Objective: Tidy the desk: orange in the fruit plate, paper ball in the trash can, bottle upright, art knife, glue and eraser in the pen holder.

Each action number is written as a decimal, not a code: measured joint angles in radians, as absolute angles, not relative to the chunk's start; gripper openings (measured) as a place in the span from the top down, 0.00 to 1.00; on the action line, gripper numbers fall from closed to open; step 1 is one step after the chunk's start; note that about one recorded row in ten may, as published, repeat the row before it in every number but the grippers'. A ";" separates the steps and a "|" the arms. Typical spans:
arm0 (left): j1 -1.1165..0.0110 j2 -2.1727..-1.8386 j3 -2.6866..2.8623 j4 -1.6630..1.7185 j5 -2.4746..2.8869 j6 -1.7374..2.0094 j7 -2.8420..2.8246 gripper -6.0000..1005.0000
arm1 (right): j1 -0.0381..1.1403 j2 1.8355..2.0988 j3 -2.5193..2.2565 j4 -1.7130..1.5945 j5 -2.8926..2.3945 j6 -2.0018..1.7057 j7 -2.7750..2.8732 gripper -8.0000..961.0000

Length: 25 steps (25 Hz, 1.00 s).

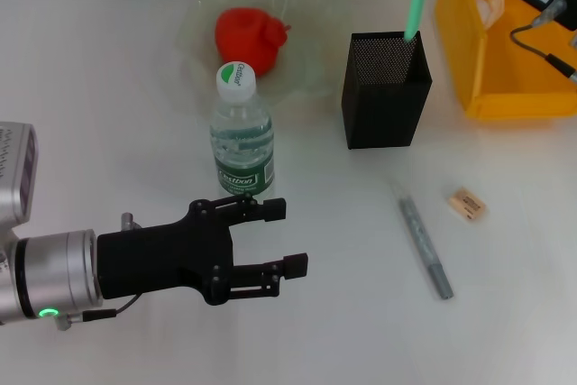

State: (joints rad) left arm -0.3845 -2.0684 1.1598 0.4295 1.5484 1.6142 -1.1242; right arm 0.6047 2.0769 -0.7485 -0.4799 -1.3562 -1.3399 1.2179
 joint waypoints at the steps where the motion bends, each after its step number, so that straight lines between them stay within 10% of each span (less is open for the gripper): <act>1: -0.385 -2.069 1.160 0.429 1.548 1.615 -1.123 0.21 | 0.605 2.077 -0.760 -0.478 -1.356 -1.331 1.218 0.66; 8: -0.385 -2.069 1.160 0.429 1.548 1.615 -1.118 0.20 | 0.597 2.077 -0.770 -0.482 -1.356 -1.333 1.231 0.62; 10: -0.385 -2.069 1.160 0.429 1.547 1.615 -1.118 0.20 | 0.581 2.071 -0.770 -0.512 -1.361 -1.363 1.280 0.41; 25: -0.383 -2.068 1.158 0.429 1.546 1.618 -1.117 0.21 | 0.426 2.029 -0.755 -1.285 -1.996 -1.736 2.006 0.40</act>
State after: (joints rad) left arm -0.3829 -2.0684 1.1581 0.4295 1.5459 1.6183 -1.1167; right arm 0.4257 2.0290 -0.7550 -1.2855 -1.9964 -1.7358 2.0059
